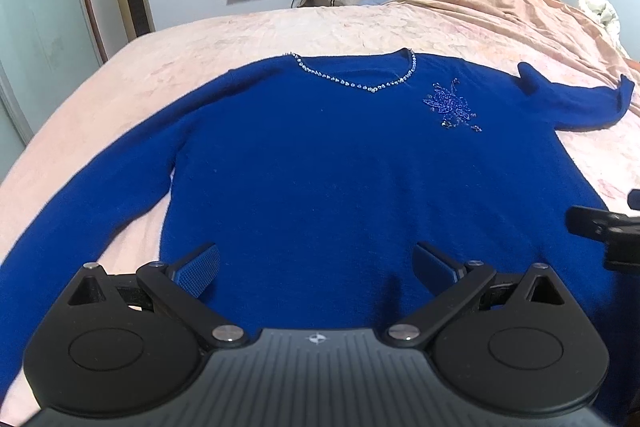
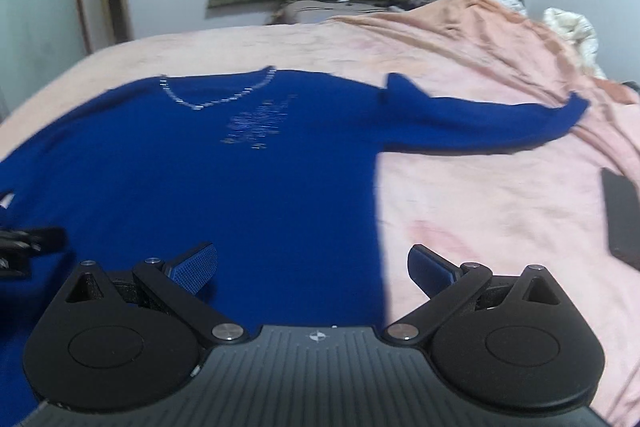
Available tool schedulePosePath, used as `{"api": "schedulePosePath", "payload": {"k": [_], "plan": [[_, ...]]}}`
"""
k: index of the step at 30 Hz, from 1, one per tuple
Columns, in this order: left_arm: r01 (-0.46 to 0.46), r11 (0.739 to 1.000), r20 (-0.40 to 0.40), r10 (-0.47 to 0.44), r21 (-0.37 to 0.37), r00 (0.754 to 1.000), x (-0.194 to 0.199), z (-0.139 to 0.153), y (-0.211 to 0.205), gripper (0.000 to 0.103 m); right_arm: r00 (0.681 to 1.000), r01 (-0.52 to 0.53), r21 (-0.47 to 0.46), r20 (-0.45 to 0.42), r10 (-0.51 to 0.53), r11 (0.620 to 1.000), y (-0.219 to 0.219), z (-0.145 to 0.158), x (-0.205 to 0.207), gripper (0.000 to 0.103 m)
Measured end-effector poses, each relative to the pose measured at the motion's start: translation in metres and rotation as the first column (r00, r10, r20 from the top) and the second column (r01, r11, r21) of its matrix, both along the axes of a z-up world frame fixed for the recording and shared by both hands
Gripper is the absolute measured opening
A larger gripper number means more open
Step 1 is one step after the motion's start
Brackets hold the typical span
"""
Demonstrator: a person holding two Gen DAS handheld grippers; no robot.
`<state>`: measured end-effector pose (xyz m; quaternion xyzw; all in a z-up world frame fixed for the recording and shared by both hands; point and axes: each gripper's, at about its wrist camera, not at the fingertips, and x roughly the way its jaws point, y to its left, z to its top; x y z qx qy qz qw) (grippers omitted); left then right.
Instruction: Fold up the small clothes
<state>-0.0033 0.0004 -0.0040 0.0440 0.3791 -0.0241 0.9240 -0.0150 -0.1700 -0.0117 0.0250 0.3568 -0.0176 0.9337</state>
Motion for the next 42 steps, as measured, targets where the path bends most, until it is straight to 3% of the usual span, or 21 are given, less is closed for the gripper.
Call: {"api": "schedulePosePath", "payload": {"k": [9,23,33,42], "plan": [[-0.008,1.000,-0.003,0.008,-0.001,1.000,0.000,-0.001,0.002,0.103,0.999,-0.035,-0.004,-0.037,0.034,0.999,0.030,-0.005,0.008,0.103],[-0.017,0.999,-0.010,0.017,0.037,1.000,0.003,-0.004,-0.002,0.103,0.998,-0.028,0.048,-0.049,0.031,0.998,0.024,-0.010,0.009,0.103],[-0.005,1.000,-0.028,0.006,0.007,1.000,0.013,-0.005,-0.007,0.103,0.998,-0.050,0.054,-0.046,0.052,0.997,0.018,-0.010,0.014,0.103],[0.004,0.999,0.033,-0.006,0.043,0.999,0.021,0.000,-0.024,0.103,0.995,-0.095,0.057,-0.017,0.096,0.994,0.013,-0.007,0.019,0.103]]}}
